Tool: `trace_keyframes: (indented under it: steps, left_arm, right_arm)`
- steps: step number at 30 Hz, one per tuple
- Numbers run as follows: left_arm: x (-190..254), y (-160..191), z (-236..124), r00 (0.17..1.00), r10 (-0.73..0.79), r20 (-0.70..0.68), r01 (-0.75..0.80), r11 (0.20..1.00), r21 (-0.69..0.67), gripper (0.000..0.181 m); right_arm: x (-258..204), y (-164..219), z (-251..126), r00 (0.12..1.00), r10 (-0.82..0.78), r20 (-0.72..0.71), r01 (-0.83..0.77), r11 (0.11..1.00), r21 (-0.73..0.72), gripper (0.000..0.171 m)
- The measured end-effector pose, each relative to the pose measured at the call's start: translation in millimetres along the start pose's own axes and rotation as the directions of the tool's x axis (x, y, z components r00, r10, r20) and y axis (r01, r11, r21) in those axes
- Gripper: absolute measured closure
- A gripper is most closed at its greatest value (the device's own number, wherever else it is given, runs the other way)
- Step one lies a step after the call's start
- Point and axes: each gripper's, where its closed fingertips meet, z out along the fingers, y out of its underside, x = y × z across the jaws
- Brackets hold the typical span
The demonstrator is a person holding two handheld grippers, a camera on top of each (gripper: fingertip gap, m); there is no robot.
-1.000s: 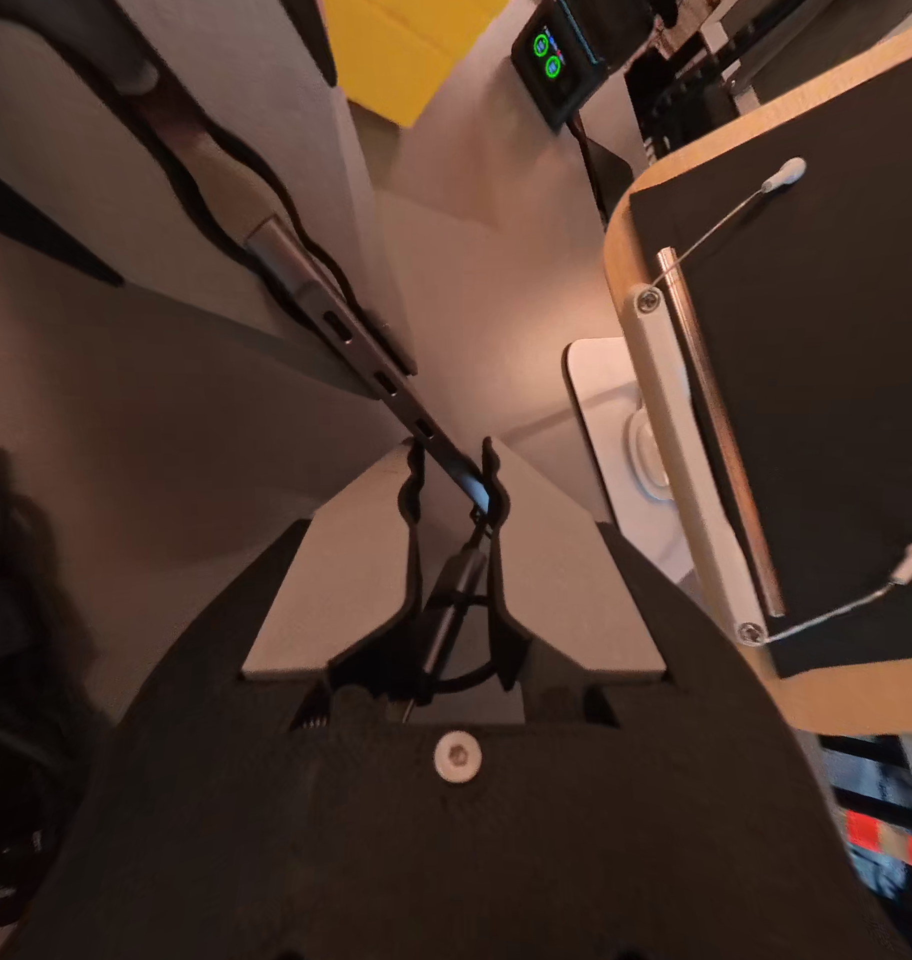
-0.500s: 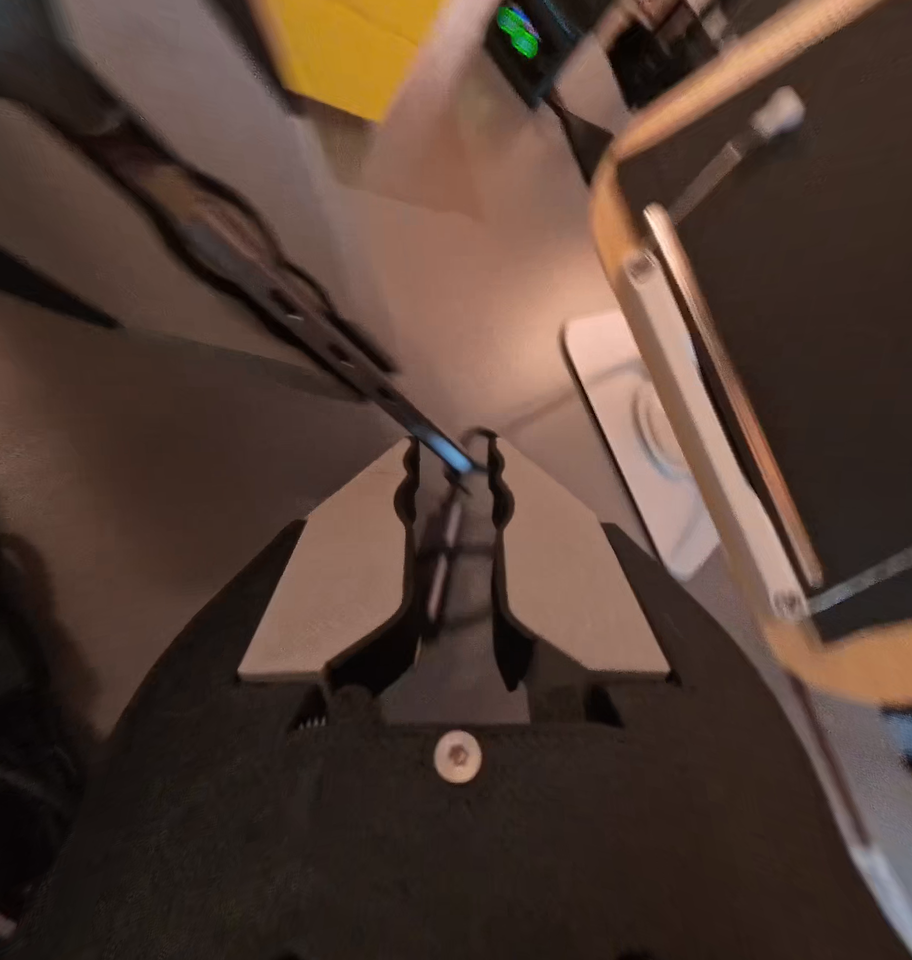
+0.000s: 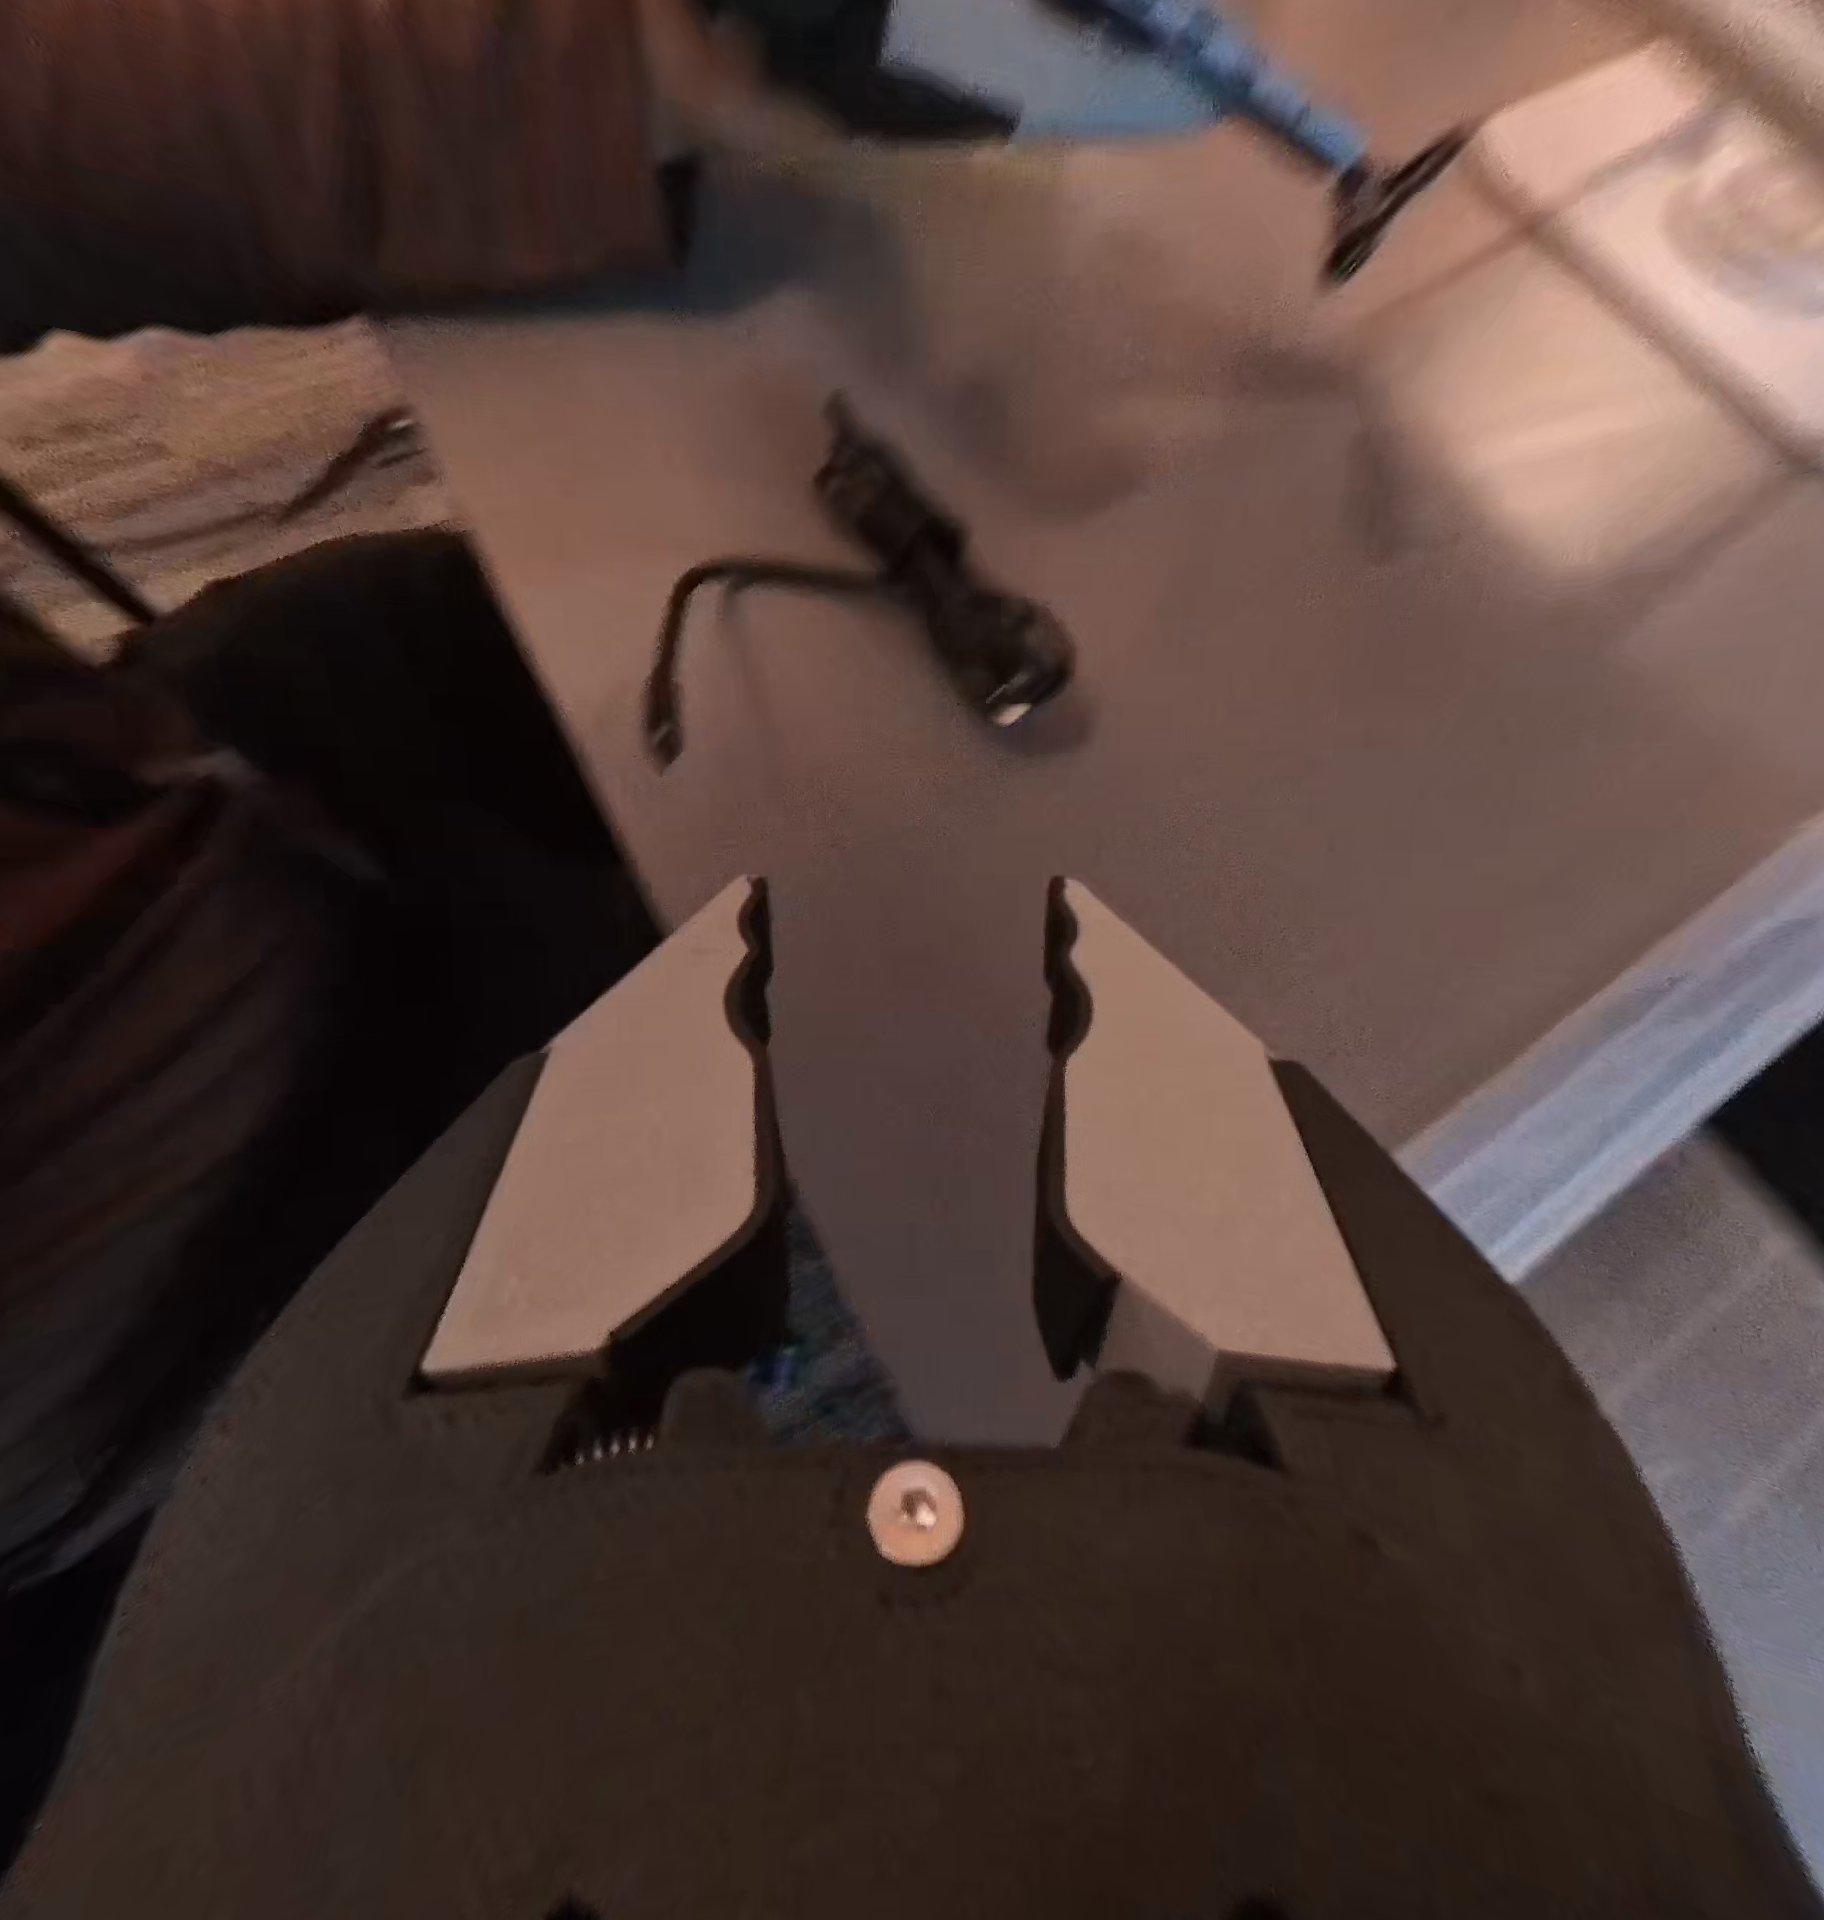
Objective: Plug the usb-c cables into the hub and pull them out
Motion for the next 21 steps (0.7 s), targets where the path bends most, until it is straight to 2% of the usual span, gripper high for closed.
trace_keyframes:
  steps: [3, 8, 9, 10, 11, 12, 14, 17, 21]
  left_arm:
    - [0, -3, -3, 1.0, -0.002, 0.005, 0.002, 1.0, 0.013, 0.174]
    - [4, -1, -6, 1.0, -0.001, 0.003, 0.001, 1.0, 0.01, 0.174]
    - [5, 1, -6, 1.0, -0.008, 0.001, 0.008, 1.0, 0.004, 0.174]
    - [6, 3, -6, 1.0, -0.015, -0.001, 0.015, 1.0, 0.0, 0.174]
    - [7, 5, -7, 1.0, -0.019, -0.004, 0.019, 1.0, -0.005, 0.174]
    - [8, 7, -8, 1.0, -0.021, -0.007, 0.021, 1.0, -0.012, 0.174]
    - [8, 11, -9, 1.0, -0.018, -0.003, 0.018, 0.999, -0.026, 0.174]
    - [3, 13, -12, 0.999, -0.031, 0.015, 0.032, 0.999, -0.032, 0.174]
    - [-1, 14, -12, 0.999, -0.027, 0.031, 0.029, 0.999, -0.047, 0.174]
  right_arm:
    - [-32, 25, 5, 0.993, 0.074, 0.09, -0.074, 0.997, -0.007, 0.111]
    - [-70, -8, 52, 0.979, 0.056, 0.197, -0.091, 0.981, 0.173, 0.108]
    - [-70, -13, 62, 0.98, 0.049, 0.194, -0.086, 0.977, 0.193, 0.114]
    - [-66, -17, 71, 0.985, 0.045, 0.167, -0.079, 0.976, 0.204, 0.154]
    - [-62, -20, 76, 0.988, 0.044, 0.148, -0.074, 0.976, 0.204, 0.168]
    - [-58, -25, 78, 0.989, 0.052, 0.141, -0.08, 0.975, 0.207, 0.168]
    - [-44, -44, 66, 0.99, 0.071, 0.122, -0.1, 0.963, 0.25, 0.169]
    - [6, -76, 22, 0.994, 0.103, -0.042, -0.089, 0.964, 0.25, 0.167]
    - [63, -115, -35, 0.945, 0.048, -0.325, -0.032, 0.998, 0.055, 0.166]
